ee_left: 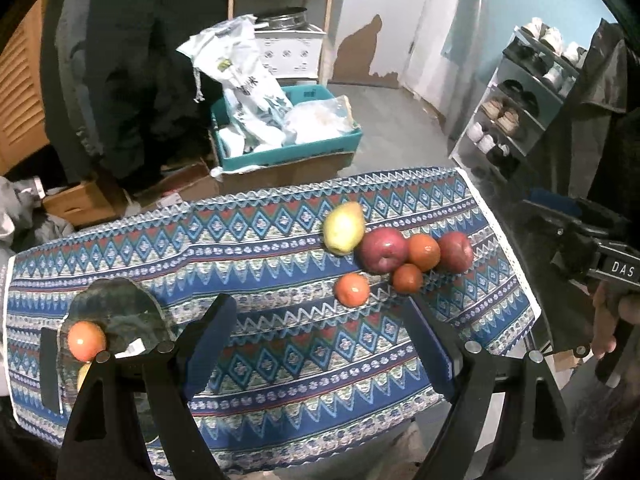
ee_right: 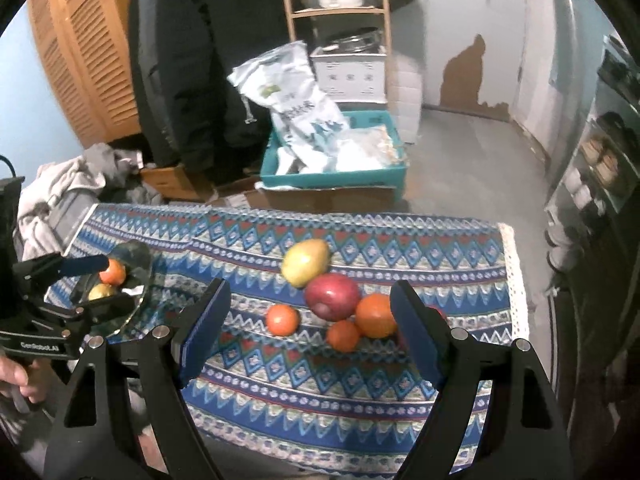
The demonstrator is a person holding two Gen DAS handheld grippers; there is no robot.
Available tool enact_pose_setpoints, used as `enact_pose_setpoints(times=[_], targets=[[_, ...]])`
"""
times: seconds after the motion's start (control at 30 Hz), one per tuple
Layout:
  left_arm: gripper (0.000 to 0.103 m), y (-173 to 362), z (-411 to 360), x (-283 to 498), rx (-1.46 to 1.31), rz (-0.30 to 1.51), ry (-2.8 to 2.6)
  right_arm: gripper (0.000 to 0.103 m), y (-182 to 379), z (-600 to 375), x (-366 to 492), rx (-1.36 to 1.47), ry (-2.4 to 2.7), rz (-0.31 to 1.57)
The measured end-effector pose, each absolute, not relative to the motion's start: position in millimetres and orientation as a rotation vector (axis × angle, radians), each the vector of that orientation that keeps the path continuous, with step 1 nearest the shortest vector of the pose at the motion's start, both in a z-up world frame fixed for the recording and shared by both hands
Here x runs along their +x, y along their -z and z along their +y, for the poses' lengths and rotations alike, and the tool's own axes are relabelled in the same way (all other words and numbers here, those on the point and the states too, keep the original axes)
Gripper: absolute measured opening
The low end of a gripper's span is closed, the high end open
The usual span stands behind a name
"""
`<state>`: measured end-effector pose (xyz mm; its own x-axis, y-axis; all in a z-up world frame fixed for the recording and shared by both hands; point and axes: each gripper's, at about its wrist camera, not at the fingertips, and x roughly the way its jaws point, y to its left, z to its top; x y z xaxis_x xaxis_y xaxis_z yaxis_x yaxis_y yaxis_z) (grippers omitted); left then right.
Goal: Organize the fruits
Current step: 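Move both tools away from the bowl back toward the remaining fruit, then close left tool on an orange while right tool closes on a red apple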
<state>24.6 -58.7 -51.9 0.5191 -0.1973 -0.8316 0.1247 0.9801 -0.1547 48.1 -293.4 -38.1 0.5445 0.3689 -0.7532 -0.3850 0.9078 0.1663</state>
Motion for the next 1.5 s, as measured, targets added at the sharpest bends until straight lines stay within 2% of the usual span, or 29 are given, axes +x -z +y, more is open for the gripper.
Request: enact_pose_setpoints(times=[0.3,0.6,1.1,1.5], targets=[[0.086,66.5,-73.5,44.3,-0.096,1.037,0.217,0.082,56.8,-325.4,61.3,0.004,-0.382,0.934],[0.086,106.1,-91.8,70.6,-0.094,1.114,0.227,0.082,87.8,-344.6,79.2,0.016,-0.328,1.017],[0.086,173.2,-101.1,107.8,-0.121,1.234,0.213,0.082,171.1,-364.6,111.5,-0.007,-0.26,1.215],[0.086,212.0,-117.7,126.7,-0.111,1.309,0.231,0.082,214.8,-370.7,127.0,-0.026,-0.269,1.282]])
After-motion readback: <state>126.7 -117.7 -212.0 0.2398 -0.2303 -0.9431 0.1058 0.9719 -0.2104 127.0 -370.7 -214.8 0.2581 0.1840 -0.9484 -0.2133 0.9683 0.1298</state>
